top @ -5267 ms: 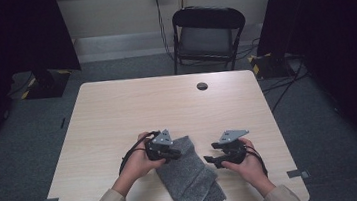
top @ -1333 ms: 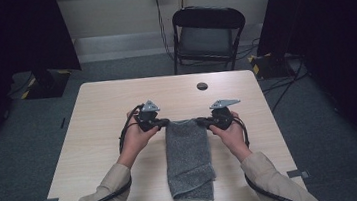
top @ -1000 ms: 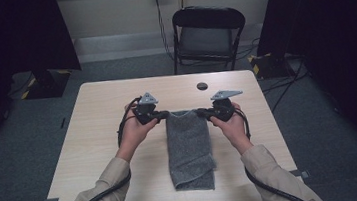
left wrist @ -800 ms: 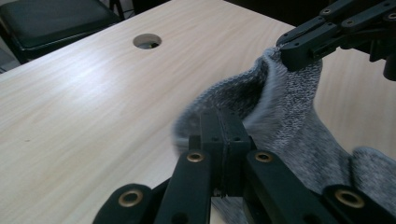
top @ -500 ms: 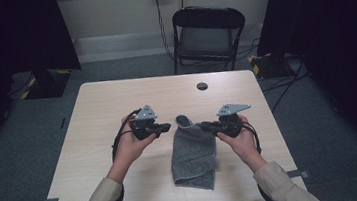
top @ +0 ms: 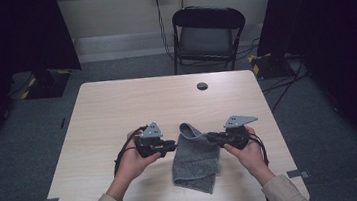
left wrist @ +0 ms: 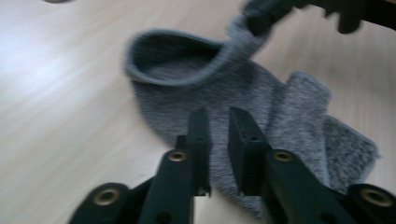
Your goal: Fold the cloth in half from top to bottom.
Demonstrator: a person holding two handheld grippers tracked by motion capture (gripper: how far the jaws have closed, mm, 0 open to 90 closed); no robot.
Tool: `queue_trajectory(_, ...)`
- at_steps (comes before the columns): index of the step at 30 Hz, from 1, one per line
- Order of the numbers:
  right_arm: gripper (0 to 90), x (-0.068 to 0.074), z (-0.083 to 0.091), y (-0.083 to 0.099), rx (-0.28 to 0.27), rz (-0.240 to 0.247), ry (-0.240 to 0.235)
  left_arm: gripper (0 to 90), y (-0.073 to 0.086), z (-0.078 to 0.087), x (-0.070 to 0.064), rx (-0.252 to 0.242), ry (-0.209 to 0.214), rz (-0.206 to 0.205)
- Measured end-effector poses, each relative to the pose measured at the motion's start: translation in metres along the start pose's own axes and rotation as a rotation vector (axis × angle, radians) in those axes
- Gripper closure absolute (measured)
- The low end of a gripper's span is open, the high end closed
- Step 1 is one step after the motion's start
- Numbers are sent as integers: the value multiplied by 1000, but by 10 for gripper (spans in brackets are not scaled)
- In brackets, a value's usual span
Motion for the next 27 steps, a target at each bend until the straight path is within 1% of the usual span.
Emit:
queue_trajectory(1,855,-2,-1,0,-2,-7,7,695,2,-5,-3,1,14,-7)
queue_trajectory(2,855,-5,-1,0,-5,-15,7,669,4,-9,-5,4,24,-3)
queue_trajectory(3,855,-6,-2,1,-2,-17,15,631,6,-13,-6,3,26,3)
queue_trajectory(4,855,-8,-3,1,1,-20,21,599,7,-17,-7,4,38,16)
queue_trajectory(6,856,-11,-6,3,8,-31,29,592,10,-22,-10,22,43,8)
queue_trajectory(7,855,-13,-7,4,13,-37,36,578,12,-24,-12,31,53,7)
queue_trajectory(8,856,-14,-9,5,15,-42,37,583,12,-27,-16,34,71,13)
queue_trajectory(10,856,-18,-11,7,21,-51,47,583,13,-29,-22,45,85,-6)
queue_trajectory(13,856,-22,-14,9,30,-59,63,578,15,-31,-31,54,117,-10)
queue_trajectory(15,856,-25,-14,9,36,-64,73,577,18,-33,-36,67,131,-31)
queue_trajectory(17,856,-26,-15,10,41,-63,83,577,22,-35,-41,80,144,-38)
queue_trajectory(19,856,-27,-16,10,46,-64,88,596,26,-36,-46,111,155,-64)
queue_trajectory(21,856,-26,-17,11,50,-59,93,595,29,-38,-49,127,151,-75)
queue_trajectory(22,856,-26,-18,12,54,-58,93,596,31,-39,-50,141,157,-83)
queue_trajectory(23,856,-26,-19,13,58,-55,96,598,32,-40,-49,146,153,-89)
queue_trajectory(24,856,-26,-20,13,63,-51,93,599,34,-41,-48,162,145,-104)
queue_trajectory(25,856,-25,-20,14,67,-49,96,613,36,-43,-48,173,145,-113)
queue_trajectory(26,856,-26,-21,14,68,-47,99,628,37,-44,-47,167,143,-133)
queue_trajectory(27,856,-26,-22,14,70,-45,99,664,38,-45,-47,160,144,-137)
Point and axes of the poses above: each handheld gripper's, and its own axes: z roughly backward along the jaws, y roughly out of its underside, x roughly to its left, the point moved 2 cm from there along -z, roughly forward along the jaws, and after that the axes turned 6 degrees about z, right-handed, at the moved point
